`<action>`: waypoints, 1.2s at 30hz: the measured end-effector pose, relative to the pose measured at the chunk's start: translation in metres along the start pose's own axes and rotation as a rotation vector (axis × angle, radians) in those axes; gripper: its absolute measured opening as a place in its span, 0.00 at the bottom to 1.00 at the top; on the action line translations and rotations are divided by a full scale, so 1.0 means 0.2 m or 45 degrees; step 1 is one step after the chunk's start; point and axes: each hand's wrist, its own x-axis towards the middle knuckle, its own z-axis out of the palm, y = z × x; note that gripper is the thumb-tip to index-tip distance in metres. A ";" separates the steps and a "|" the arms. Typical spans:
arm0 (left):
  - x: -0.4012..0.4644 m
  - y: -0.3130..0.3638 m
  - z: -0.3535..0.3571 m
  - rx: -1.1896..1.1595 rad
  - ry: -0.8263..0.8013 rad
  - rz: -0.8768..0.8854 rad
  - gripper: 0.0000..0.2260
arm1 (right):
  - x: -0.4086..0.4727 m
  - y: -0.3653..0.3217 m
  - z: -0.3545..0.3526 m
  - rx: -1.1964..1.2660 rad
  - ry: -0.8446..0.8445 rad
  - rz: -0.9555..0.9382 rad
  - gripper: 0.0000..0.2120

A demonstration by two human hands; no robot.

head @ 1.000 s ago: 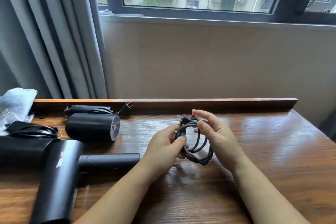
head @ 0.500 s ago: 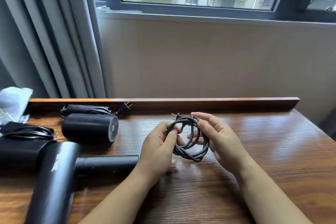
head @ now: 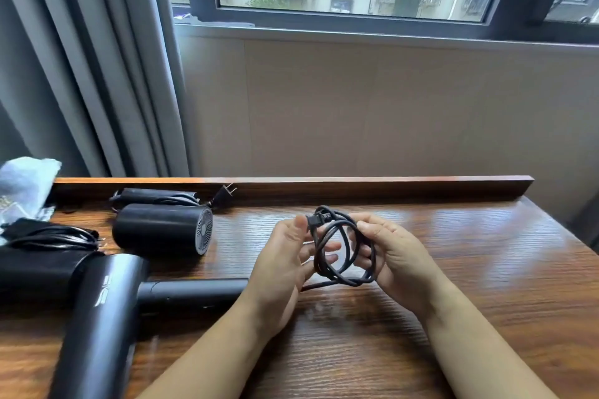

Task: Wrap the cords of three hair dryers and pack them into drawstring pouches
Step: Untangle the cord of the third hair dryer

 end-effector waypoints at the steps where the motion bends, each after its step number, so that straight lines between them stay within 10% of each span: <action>1: 0.01 0.01 0.00 -0.080 0.038 -0.042 0.22 | 0.00 0.00 0.00 0.006 -0.002 0.017 0.12; 20: 0.01 0.04 -0.05 -0.181 -0.264 -0.216 0.18 | -0.02 0.00 -0.02 -0.026 0.067 0.256 0.12; 36: 0.06 0.03 -0.04 0.050 0.351 -0.060 0.06 | 0.00 -0.05 0.00 -0.067 0.386 -0.105 0.12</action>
